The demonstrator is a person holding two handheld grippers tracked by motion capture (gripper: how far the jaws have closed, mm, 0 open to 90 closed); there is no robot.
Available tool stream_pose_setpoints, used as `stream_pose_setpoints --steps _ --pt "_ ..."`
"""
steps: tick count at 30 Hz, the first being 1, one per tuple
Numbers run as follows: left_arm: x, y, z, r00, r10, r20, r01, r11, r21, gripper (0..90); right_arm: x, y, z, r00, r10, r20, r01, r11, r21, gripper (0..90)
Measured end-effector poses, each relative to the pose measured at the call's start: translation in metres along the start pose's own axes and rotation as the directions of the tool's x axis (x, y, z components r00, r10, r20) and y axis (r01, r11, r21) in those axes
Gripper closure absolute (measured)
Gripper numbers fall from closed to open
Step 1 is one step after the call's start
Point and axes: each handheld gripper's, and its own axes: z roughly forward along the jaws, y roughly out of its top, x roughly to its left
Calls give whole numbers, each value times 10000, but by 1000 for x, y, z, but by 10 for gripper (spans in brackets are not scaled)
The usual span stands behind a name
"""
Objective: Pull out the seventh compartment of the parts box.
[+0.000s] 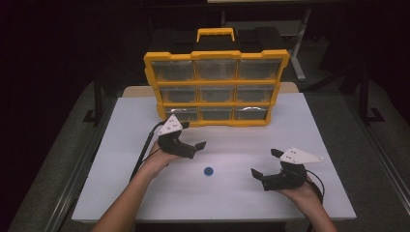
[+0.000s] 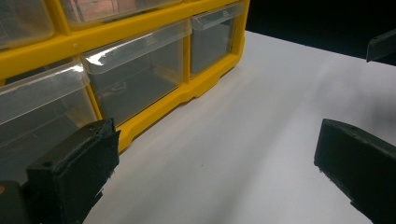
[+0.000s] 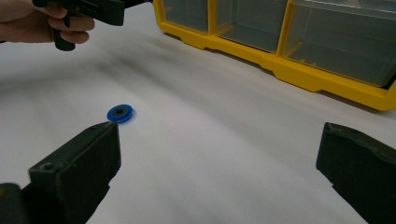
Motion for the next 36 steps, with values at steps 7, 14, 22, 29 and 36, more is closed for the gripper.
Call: stream_pose_setpoints --steps 7,14,22,29,36 --pt "1 -3 6 10000 -42 22 42 10000 -21 0 0 0 0 10000 -13 1 13 10000 5 0" --pt "2 -5 11 10000 -58 7 58 10000 -57 0 0 0 0 10000 -13 -4 13 10000 9 0" --pt "3 -7 15 10000 -27 40 27 9999 -114 0 -1 0 0 10000 -16 6 16 10000 20 0" --pt "5 -10 18 10000 7 -13 -7 9999 -104 0 0 -1 0 10000 0 5 0 10000 79 0" --pt "5 -11 20 9998 174 -6 -174 9998 -35 0 0 -1 0 10000 -10 12 9 10000 83 0"
